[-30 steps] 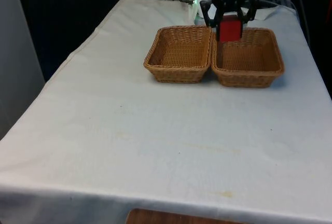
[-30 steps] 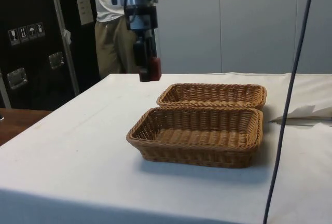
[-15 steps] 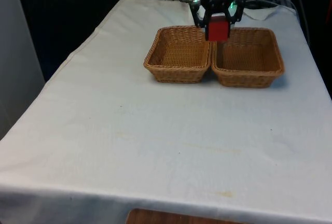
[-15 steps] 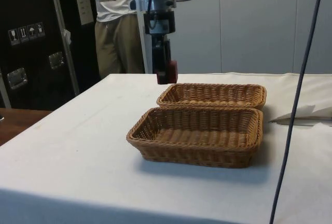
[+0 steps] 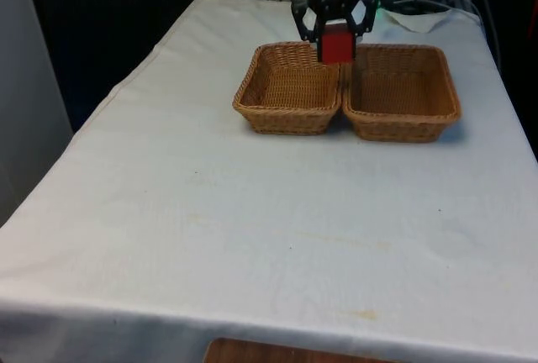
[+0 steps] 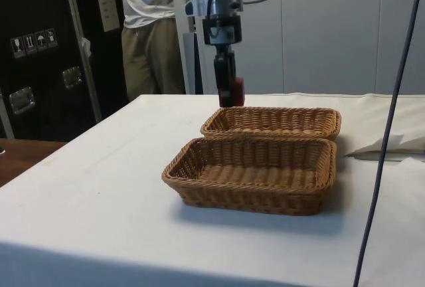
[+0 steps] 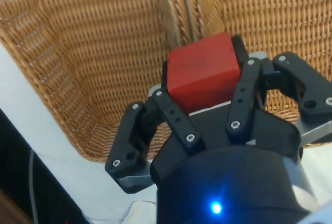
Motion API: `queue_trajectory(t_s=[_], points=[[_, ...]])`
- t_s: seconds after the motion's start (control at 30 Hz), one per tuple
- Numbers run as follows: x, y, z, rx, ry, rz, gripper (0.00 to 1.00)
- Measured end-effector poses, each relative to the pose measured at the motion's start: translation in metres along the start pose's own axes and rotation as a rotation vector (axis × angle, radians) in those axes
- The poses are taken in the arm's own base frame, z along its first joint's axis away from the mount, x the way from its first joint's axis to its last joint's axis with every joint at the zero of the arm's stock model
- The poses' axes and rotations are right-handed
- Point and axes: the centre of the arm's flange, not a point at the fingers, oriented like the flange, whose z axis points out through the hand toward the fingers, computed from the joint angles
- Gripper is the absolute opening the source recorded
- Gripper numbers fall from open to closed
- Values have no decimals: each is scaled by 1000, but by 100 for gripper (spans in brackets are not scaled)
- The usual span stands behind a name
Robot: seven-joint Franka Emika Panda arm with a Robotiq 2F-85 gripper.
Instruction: Pick up the red cube and place it into the right basket.
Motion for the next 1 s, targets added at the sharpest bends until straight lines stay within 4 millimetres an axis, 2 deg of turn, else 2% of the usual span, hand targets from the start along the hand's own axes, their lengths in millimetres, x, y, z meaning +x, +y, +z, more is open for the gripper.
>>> queue_trajectory(t_s=[1.0], points=[[-67, 65, 33, 3, -5, 18, 3]])
